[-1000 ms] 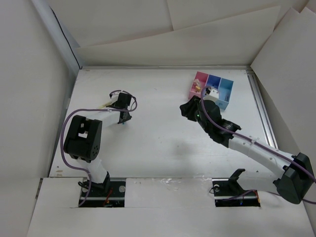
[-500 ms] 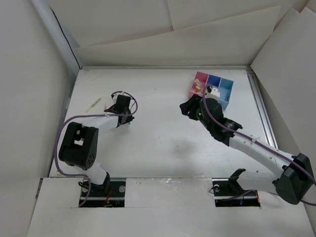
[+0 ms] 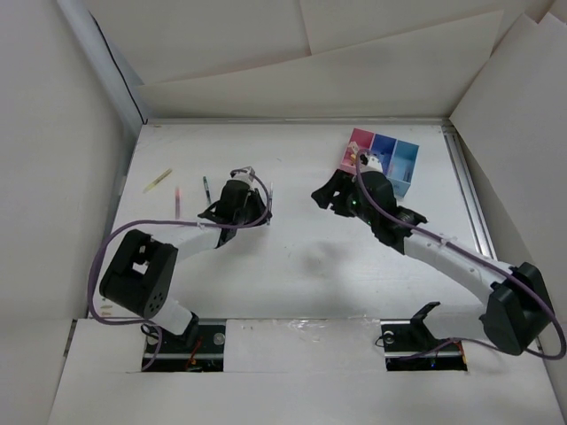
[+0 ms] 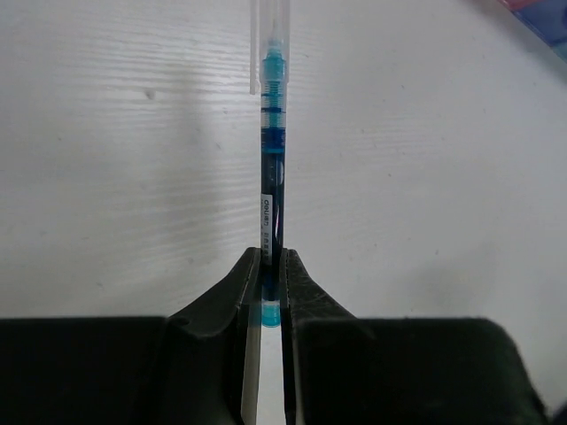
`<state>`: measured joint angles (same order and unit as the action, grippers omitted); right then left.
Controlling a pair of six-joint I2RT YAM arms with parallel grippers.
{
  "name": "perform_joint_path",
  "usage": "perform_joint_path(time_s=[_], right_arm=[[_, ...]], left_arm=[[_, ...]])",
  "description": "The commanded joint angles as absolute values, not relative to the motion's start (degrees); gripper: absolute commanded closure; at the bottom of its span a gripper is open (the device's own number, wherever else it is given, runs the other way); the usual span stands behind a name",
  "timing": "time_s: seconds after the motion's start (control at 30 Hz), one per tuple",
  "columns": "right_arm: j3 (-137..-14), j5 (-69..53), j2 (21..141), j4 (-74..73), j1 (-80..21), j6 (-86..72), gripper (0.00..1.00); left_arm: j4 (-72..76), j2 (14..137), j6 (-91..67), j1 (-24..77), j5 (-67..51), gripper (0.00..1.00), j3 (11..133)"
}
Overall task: Sort the stationery into containers
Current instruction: Pick up the pen from the center of the board, then place the pen in the storage box.
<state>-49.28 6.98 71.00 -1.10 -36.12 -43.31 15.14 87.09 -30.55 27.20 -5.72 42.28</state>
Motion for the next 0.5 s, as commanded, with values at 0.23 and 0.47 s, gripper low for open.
perform_joint_path(time_s=[0.23, 0.47], right_arm=[[-59.58, -5.27, 86.03, 4.56, -34.37, -43.59, 0.24], [-62.14, -9.31, 92.28, 6.5, -33.23, -44.91, 0.31]], left_arm=[[33.04, 79.37, -30.85, 27.07, -26.09, 1.0, 35.6], [34.54, 79.27, -29.18, 28.92, -29.79, 1.0, 36.12]])
